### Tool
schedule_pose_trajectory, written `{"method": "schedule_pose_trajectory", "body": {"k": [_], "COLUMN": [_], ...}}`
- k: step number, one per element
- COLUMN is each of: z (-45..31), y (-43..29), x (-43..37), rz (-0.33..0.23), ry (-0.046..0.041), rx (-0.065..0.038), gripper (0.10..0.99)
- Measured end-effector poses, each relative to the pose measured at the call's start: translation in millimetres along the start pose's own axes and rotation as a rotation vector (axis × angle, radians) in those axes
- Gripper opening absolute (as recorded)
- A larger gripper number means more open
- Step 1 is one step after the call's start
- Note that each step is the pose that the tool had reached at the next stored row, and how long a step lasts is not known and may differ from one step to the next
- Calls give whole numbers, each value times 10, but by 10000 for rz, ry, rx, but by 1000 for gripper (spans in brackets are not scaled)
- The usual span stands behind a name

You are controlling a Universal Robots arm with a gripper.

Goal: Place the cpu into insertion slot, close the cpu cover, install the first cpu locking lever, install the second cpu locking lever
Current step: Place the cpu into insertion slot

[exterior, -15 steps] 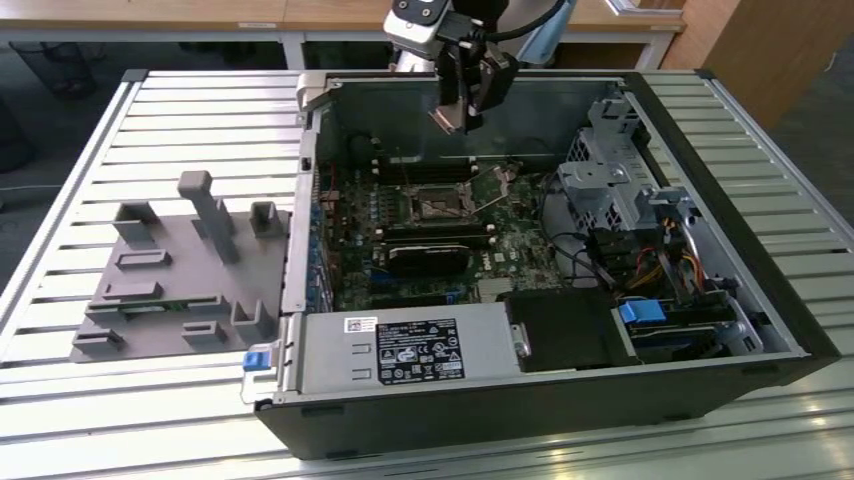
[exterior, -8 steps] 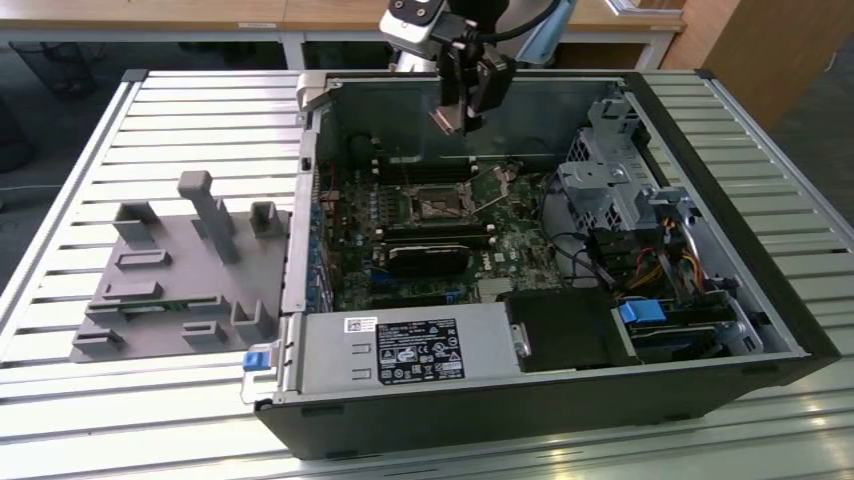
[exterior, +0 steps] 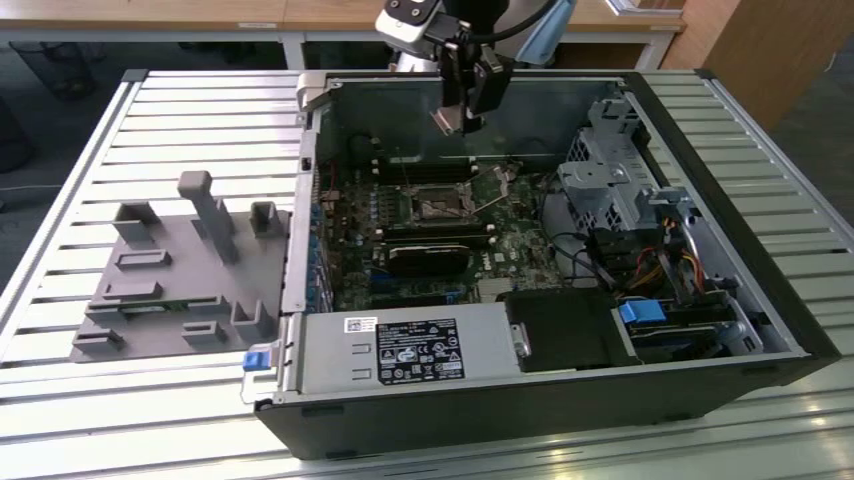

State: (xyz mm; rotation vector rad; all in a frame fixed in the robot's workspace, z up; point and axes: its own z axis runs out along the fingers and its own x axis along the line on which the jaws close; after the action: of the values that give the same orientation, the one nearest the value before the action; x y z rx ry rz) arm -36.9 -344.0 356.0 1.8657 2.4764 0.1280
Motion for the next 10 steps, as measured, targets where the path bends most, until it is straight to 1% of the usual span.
{"method": "schedule_pose_trajectory", "body": {"k": [10], "z": [14], "y": [-1], "x": [0], "rz": [571], "ry": [-51], "rx": [-11], "gripper": [525]}}
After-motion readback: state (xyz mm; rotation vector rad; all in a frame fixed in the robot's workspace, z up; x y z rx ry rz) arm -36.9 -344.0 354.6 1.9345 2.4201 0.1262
